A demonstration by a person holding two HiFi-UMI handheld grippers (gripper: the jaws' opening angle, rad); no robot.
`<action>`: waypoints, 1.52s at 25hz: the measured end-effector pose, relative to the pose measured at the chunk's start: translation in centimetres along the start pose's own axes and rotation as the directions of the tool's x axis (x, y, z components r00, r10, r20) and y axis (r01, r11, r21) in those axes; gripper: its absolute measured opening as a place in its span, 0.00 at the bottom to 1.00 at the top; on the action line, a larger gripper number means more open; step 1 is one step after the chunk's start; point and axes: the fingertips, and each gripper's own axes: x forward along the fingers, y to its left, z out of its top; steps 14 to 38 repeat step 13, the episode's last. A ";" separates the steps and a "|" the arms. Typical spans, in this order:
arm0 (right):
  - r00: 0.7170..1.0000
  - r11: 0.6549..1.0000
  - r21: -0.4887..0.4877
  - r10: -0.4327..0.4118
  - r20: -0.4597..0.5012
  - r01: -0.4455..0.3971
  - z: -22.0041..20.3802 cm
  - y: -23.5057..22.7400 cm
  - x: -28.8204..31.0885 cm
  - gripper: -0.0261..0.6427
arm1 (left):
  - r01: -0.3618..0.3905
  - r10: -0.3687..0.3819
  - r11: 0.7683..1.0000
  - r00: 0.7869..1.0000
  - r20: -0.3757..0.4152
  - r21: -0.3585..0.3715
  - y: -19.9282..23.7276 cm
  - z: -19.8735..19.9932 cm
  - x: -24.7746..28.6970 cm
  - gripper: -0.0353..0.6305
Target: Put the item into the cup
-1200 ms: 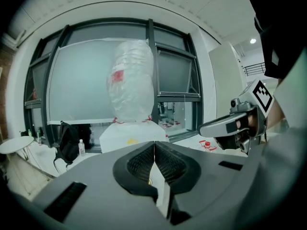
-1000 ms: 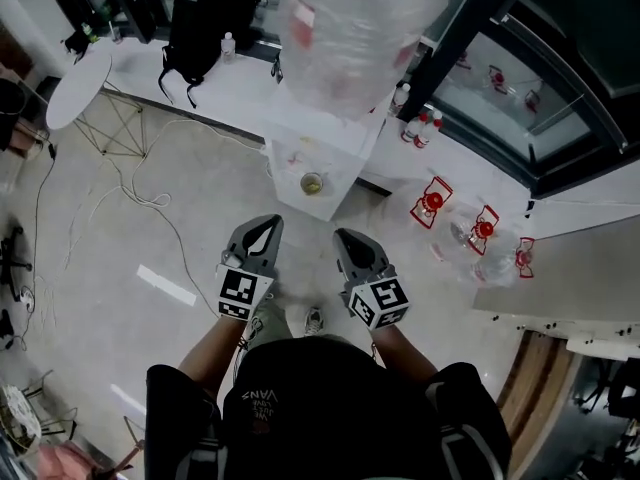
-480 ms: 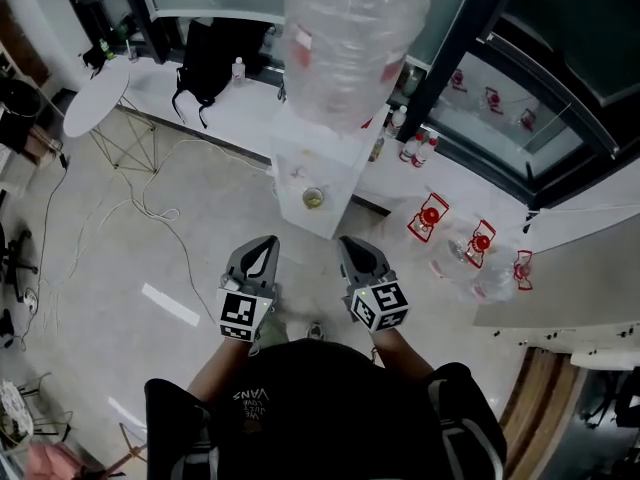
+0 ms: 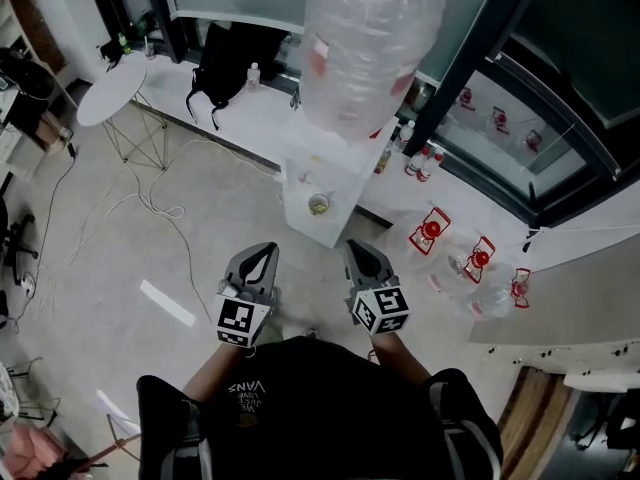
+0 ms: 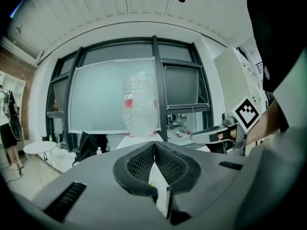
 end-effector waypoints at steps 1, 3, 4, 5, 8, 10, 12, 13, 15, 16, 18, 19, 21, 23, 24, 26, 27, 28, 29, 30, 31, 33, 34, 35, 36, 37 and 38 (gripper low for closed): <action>1.000 1.000 -0.002 -0.001 0.000 0.001 0.1 0.0 -0.1 0.11 | -0.001 0.001 1.000 1.000 0.001 -0.001 0.1 0.1 -0.1 0.08; 1.000 1.000 -0.008 -0.003 -0.003 0.003 0.2 0.0 -0.1 0.11 | -0.001 0.001 1.000 1.000 0.000 -0.003 0.1 0.1 -0.1 0.08; 1.000 1.000 -0.011 -0.004 -0.005 0.004 0.2 -0.1 -0.1 0.11 | 0.002 -0.002 1.000 1.000 0.001 -0.007 0.1 0.2 0.0 0.08; 1.000 1.000 -0.012 -0.004 -0.007 0.004 0.3 -0.1 -0.1 0.11 | 0.005 -0.005 1.000 1.000 0.005 -0.013 0.1 0.2 0.0 0.08; 1.000 1.000 -0.012 -0.004 -0.012 0.004 0.2 -0.1 0.1 0.11 | 0.012 -0.012 1.000 1.000 0.017 -0.026 0.2 0.3 0.0 0.08; 1.000 1.000 -0.015 -0.004 -0.014 0.004 0.2 -0.3 0.4 0.11 | 0.015 -0.015 1.000 1.000 0.016 -0.027 0.2 0.1 0.3 0.08; 1.000 1.000 -0.018 -0.004 -0.016 0.003 0.3 -0.7 0.8 0.11 | 0.020 -0.020 0.999 1.000 0.014 -0.026 0.2 0.0 0.8 0.08; 1.000 1.000 -0.020 -0.004 -0.016 0.003 0.3 -0.8 0.9 0.11 | 0.023 -0.023 0.999 1.000 0.014 -0.026 0.2 0.0 1.0 0.08; 1.000 1.000 -0.020 -0.004 -0.016 0.003 0.3 -0.8 0.9 0.11 | 0.023 -0.023 0.999 1.000 0.014 -0.026 0.2 0.0 1.0 0.08; 1.000 1.000 -0.020 -0.004 -0.016 0.003 0.3 -0.8 0.9 0.11 | 0.023 -0.023 0.999 1.000 0.014 -0.026 0.2 0.0 1.0 0.08; 1.000 1.000 -0.020 -0.004 -0.016 0.003 0.3 -0.8 0.9 0.11 | 0.023 -0.023 0.999 1.000 0.014 -0.026 0.2 0.0 1.0 0.08; 1.000 1.000 -0.020 -0.004 -0.016 0.003 0.3 -0.8 0.9 0.11 | 0.023 -0.023 0.999 1.000 0.014 -0.026 0.2 0.0 1.0 0.08; 1.000 1.000 -0.020 -0.004 -0.016 0.003 0.3 -0.8 0.9 0.11 | 0.023 -0.023 0.999 1.000 0.014 -0.026 0.2 0.0 1.0 0.08; 1.000 1.000 -0.020 -0.004 -0.016 0.003 0.3 -0.8 0.9 0.11 | 0.023 -0.023 0.999 1.000 0.014 -0.026 0.2 0.0 1.0 0.08; 1.000 1.000 -0.020 -0.004 -0.016 0.003 0.3 -0.8 0.9 0.11 | 0.023 -0.023 0.999 1.000 0.014 -0.026 0.2 0.0 1.0 0.08; 1.000 1.000 -0.020 -0.004 -0.016 0.003 0.3 -0.8 0.9 0.11 | 0.023 -0.023 0.999 1.000 0.014 -0.026 0.2 0.0 1.0 0.08; 1.000 1.000 -0.020 -0.004 -0.016 0.003 0.3 -0.8 0.9 0.11 | 0.023 -0.023 0.999 1.000 0.014 -0.026 0.2 0.0 1.0 0.08; 1.000 1.000 -0.020 -0.004 -0.016 0.003 0.3 -0.8 0.9 0.11 | 0.023 -0.023 0.999 1.000 0.014 -0.026 0.2 0.0 1.0 0.08; 1.000 1.000 -0.020 -0.004 -0.016 0.003 0.3 -0.8 0.9 0.11 | 0.023 -0.023 0.999 1.000 0.014 -0.026 0.2 0.0 1.0 0.08; 1.000 1.000 -0.020 -0.004 -0.016 0.003 0.3 -0.8 0.9 0.11 | 0.023 -0.023 0.999 1.000 0.014 -0.026 0.2 0.0 1.0 0.08; 1.000 1.000 -0.020 -0.004 -0.016 0.003 0.3 -0.8 0.9 0.11 | 0.023 -0.023 0.999 1.000 0.014 -0.026 0.2 0.0 1.0 0.08; 1.000 1.000 -0.020 -0.004 -0.016 0.003 0.3 -0.8 0.9 0.11 | 0.023 -0.023 0.999 1.000 0.014 -0.026 0.2 0.0 1.0 0.08; 1.000 1.000 -0.020 -0.004 -0.016 0.003 0.3 -0.8 0.9 0.11 | 0.023 -0.023 0.999 1.000 0.014 -0.026 0.2 0.0 1.0 0.08; 1.000 1.000 -0.020 -0.004 -0.016 0.003 0.3 -0.8 0.9 0.11 | 0.023 -0.023 0.999 1.000 0.014 -0.026 0.2 0.0 1.0 0.08; 1.000 1.000 -0.020 -0.004 -0.016 0.003 0.3 -0.8 0.9 0.11 | 0.023 -0.023 0.999 1.000 0.014 -0.026 0.2 0.0 1.0 0.08; 1.000 1.000 -0.020 -0.004 -0.016 0.003 0.3 -0.8 0.9 0.11 | 0.023 -0.023 0.999 1.000 0.014 -0.026 0.2 0.0 1.0 0.08; 1.000 1.000 -0.020 -0.004 -0.016 0.003 0.3 -0.8 0.9 0.11 | 0.023 -0.023 0.999 1.000 0.014 -0.026 0.2 0.0 1.0 0.08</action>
